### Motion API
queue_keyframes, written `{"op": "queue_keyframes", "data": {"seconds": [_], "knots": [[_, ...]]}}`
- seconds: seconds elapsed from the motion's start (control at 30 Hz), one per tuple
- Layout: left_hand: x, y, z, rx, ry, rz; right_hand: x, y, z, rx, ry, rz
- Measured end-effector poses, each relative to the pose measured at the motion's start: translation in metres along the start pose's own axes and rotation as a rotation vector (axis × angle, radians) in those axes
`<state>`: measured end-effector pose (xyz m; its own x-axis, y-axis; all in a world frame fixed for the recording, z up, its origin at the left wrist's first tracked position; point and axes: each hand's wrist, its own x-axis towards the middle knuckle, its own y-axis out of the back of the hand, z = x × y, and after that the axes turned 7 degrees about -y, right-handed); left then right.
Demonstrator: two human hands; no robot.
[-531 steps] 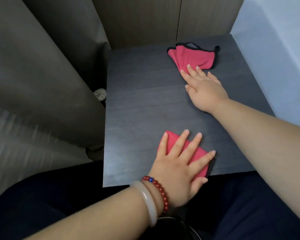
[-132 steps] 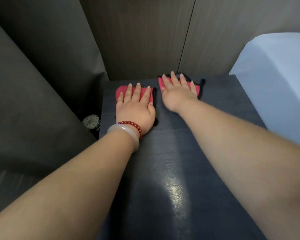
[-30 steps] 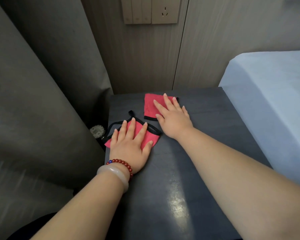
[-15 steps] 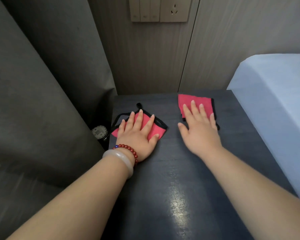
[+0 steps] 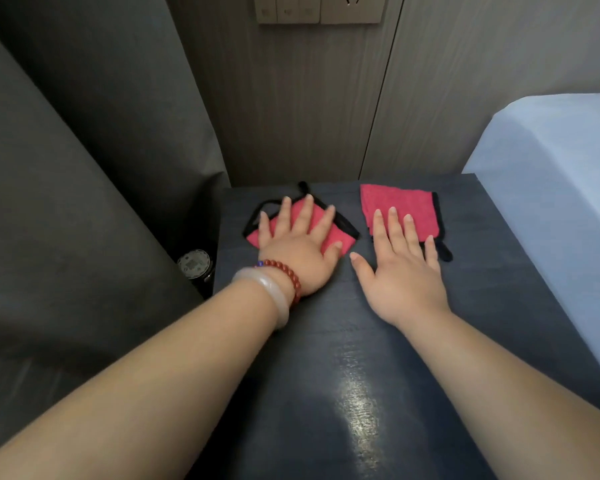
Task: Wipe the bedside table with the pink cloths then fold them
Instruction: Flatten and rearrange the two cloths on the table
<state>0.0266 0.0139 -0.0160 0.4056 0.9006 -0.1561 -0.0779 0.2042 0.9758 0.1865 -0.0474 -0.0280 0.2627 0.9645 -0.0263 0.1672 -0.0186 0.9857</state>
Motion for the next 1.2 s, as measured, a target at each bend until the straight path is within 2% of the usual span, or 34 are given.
{"op": "queue_keyframes", "data": {"seconds": [0.07, 0.2, 0.27, 0.33, 0.4, 0.5, 0.6, 0.67, 0.73, 0.87, 0.93, 1.03, 1.1, 1.2], "knots": [[0.003, -0.001, -0.006, 0.013, -0.058, 0.022, 0.001, -0.001, 0.000, 0.001, -0.002, 0.005], [0.049, 0.022, -0.034, -0.052, 0.178, -0.080, 0.002, 0.000, 0.001, -0.012, 0.001, -0.016], [0.054, 0.023, -0.030, -0.068, 0.240, -0.088, 0.002, 0.001, 0.002, -0.007, 0.001, -0.025], [0.033, 0.014, -0.014, -0.047, 0.217, -0.068, 0.001, 0.003, 0.002, -0.007, 0.006, -0.027], [0.000, 0.000, -0.002, -0.017, 0.121, -0.026, -0.001, 0.003, 0.002, -0.011, 0.015, -0.030], [-0.005, 0.004, -0.024, 0.029, 0.026, -0.050, 0.001, 0.003, 0.001, -0.016, 0.014, -0.021], [0.027, 0.024, -0.058, -0.015, 0.166, -0.163, 0.001, 0.002, 0.000, -0.015, 0.017, -0.032], [0.033, 0.024, -0.056, -0.045, 0.218, -0.166, 0.002, 0.002, 0.001, -0.007, 0.012, -0.031], [0.008, 0.013, -0.031, -0.025, 0.144, -0.140, 0.001, 0.001, 0.001, -0.007, 0.010, -0.034], [-0.101, -0.018, 0.022, 0.040, -0.071, -0.009, 0.001, 0.003, 0.001, -0.003, 0.019, -0.032], [-0.116, -0.020, 0.019, 0.029, -0.098, -0.024, 0.000, 0.004, 0.001, 0.011, 0.027, -0.031], [-0.055, -0.004, -0.008, -0.008, 0.013, -0.052, 0.000, 0.004, 0.001, 0.022, 0.036, -0.030], [-0.010, 0.012, -0.021, -0.064, 0.132, -0.143, 0.000, 0.006, 0.002, 0.026, 0.034, -0.035], [-0.003, 0.012, -0.015, -0.046, 0.175, -0.153, -0.001, 0.007, 0.002, 0.047, 0.033, -0.035]]}}
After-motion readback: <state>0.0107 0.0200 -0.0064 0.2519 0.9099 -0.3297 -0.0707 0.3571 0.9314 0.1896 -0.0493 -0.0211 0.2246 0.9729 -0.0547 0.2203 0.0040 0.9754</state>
